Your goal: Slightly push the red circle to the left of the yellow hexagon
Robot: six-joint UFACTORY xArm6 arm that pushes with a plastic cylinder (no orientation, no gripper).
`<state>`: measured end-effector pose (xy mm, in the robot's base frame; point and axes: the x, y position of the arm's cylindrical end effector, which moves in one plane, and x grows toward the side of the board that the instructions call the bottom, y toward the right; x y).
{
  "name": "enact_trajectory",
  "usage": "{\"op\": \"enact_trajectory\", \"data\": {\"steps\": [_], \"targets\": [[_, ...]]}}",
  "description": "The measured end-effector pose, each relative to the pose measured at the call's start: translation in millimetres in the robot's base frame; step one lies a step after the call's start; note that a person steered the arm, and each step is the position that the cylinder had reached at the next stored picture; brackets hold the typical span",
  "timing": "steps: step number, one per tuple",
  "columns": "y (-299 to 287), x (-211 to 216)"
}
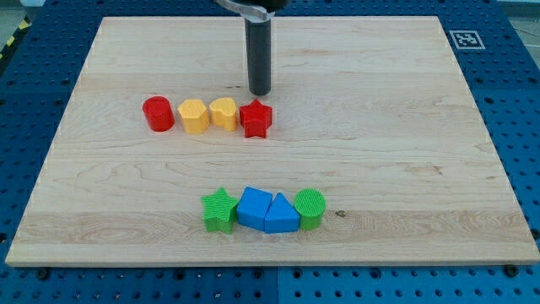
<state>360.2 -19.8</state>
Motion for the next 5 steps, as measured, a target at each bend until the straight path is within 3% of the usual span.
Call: {"op": "enact_trajectory", "data": {"steps": [3,5], "targets": [[-31,1],[-31,28]]}}
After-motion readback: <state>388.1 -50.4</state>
